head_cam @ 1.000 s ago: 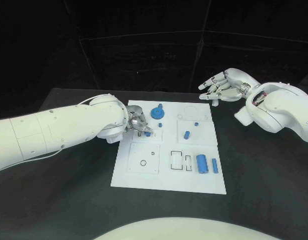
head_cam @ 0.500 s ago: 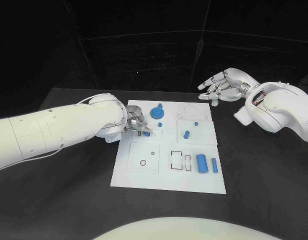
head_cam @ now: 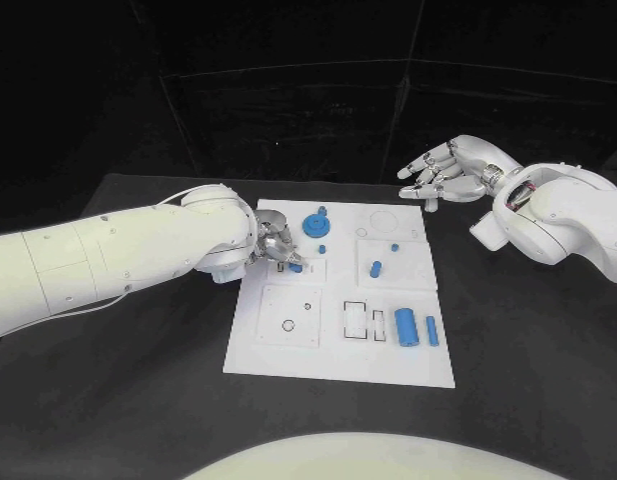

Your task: Assemble the parts on the task board

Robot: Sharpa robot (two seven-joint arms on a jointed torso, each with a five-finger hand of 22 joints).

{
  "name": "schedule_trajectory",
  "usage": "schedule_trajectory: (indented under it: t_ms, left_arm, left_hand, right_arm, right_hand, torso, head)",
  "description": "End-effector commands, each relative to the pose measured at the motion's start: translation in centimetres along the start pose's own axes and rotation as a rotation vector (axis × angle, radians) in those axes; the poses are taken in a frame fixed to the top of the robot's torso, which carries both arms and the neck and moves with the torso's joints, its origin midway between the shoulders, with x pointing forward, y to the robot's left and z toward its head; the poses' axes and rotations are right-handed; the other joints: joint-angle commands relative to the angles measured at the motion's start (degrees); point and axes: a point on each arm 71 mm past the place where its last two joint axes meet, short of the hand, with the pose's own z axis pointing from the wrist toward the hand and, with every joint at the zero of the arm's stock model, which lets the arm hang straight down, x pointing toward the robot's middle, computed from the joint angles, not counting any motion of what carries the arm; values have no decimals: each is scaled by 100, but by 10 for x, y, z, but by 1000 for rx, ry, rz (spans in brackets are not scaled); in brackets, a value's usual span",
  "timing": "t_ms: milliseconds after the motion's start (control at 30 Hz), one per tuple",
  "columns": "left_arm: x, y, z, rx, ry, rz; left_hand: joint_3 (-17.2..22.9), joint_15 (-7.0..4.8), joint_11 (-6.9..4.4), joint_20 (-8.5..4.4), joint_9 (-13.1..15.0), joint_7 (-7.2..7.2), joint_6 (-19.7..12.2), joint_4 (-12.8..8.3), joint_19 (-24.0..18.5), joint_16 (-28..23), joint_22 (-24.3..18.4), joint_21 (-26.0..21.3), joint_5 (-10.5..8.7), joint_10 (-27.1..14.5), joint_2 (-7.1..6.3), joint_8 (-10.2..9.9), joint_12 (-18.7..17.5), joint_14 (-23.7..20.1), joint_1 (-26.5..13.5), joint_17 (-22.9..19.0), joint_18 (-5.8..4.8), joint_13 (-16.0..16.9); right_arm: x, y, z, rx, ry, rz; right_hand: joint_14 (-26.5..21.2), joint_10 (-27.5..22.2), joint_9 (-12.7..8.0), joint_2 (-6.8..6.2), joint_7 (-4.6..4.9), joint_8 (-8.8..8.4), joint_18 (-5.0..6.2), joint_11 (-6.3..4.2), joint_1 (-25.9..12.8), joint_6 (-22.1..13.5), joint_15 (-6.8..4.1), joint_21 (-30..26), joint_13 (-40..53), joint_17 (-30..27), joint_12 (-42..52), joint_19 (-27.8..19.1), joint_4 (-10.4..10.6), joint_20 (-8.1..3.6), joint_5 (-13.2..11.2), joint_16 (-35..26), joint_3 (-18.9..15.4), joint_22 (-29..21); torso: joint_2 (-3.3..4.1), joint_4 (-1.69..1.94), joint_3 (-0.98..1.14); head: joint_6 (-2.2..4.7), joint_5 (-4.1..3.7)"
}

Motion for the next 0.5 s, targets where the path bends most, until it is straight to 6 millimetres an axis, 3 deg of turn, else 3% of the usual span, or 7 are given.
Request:
schedule_trajectory:
  t_ms: [33, 267, 500]
  left_arm:
    - [5, 0, 2, -9, 40, 29]
    - [5, -4, 4, -7, 49, 36]
    - [5, -7, 6, -9, 58, 44]
  left_hand:
    - [661, -44, -34, -37, 2, -53, 5, -695, 11, 35, -14, -1, -33, 6, 9, 27, -32, 595, -87, 1509, -81, -26]
    - [416, -61, -51, -55, -18, -75, 50, -588, 12, 35, -28, -16, -47, -13, 4, 18, -54, 595, -197, 1509, -78, -72]
    - [15, -73, -68, -67, -38, -95, 140, -419, 32, 35, 27, 10, -56, 5, -7, 27, -16, 595, -358, 1509, -90, -52]
  right_arm:
    - [0, 2, 1, -14, 7, -1]
    - [1, 3, 1, -15, 11, 0]
    - [2, 4, 2, -16, 12, 0]
  right_hand:
    - [36, 30, 5, 57, -10, 25, 28, -6, -20, 13, 7, -28, -4, 6, -30, 32, 10, 12, 14, -35, -36, -8]
    - [36, 30, 5, 57, -10, 25, 28, -6, -20, 13, 7, -28, -4, 6, -30, 32, 10, 12, 14, -35, -36, -8]
    - [40, 29, 5, 67, -10, 28, 28, -6, -27, 13, 7, -35, -4, 14, -32, 37, 23, 12, 22, -48, -43, -12]
  torso:
    - [1, 1, 2]
    - [1, -12, 4]
    - [1, 0, 1]
  head:
    - [-4, 2]
    - [-8, 8]
    - [-13, -16]
